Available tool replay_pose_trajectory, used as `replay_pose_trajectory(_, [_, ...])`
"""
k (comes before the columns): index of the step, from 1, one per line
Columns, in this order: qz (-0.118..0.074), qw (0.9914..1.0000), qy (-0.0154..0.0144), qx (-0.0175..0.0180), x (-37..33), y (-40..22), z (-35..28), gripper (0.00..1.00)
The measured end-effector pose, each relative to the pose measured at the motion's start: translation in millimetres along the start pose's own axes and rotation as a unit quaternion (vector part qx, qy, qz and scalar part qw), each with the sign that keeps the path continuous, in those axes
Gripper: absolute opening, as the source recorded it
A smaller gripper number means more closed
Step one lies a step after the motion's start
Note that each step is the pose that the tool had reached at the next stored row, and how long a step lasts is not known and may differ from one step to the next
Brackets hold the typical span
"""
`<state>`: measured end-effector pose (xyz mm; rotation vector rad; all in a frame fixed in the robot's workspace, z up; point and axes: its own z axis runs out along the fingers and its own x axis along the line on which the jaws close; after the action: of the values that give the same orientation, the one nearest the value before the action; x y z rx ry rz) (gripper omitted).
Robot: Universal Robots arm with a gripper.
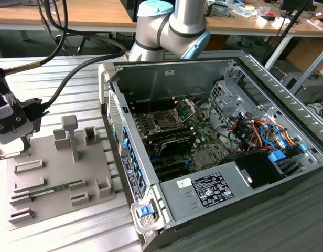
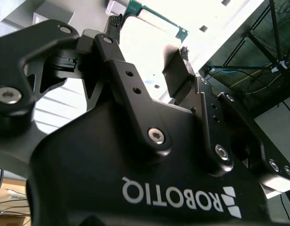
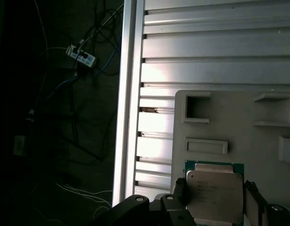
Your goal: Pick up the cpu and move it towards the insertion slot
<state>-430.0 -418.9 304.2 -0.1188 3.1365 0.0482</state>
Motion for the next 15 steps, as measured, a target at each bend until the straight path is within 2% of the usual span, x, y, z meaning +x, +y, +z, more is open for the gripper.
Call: replay_pose_trajectory(15, [0.000,1.00000,0.0000,0.0000,-0.1,0.6,-18.2,0.55])
